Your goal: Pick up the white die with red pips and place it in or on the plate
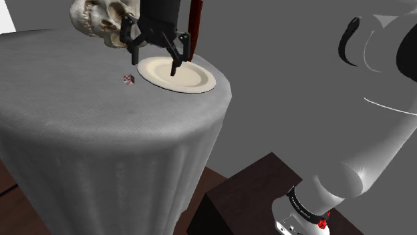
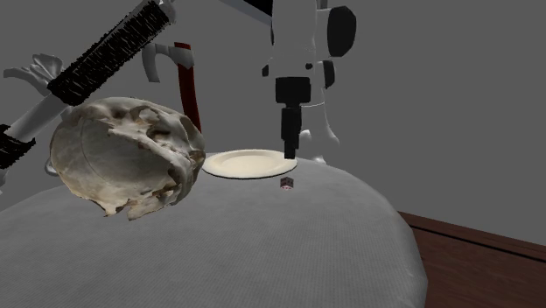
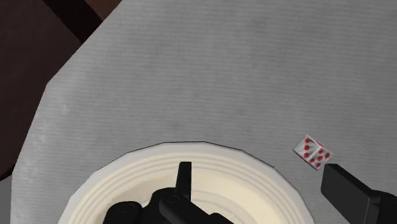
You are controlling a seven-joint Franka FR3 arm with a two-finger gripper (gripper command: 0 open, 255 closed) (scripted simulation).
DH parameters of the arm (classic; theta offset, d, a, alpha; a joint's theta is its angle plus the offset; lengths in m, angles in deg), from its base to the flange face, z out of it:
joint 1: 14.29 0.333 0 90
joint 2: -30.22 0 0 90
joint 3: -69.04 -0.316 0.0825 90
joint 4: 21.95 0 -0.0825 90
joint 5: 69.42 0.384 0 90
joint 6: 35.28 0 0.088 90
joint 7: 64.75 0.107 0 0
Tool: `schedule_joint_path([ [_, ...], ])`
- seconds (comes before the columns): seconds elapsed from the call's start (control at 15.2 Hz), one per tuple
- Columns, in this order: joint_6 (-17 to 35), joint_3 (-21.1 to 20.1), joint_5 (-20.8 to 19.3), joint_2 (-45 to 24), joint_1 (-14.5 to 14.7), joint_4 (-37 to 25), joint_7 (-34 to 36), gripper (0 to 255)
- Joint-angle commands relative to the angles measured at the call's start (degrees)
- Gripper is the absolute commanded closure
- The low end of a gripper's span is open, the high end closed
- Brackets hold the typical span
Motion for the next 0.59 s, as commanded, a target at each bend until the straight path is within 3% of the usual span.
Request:
schedule_joint_path([
  [0.0, -3.44, 0.82, -6.29, -7.78, 5.62, -8.36, 6.75, 0],
  [0.2, -9.82, 4.45, -13.07, -17.98, 15.53, -23.29, 12.39, 0],
  [0.53, -4.85, 4.28, -11.87, -16.39, 13.06, -16.62, 12.61, 0],
])
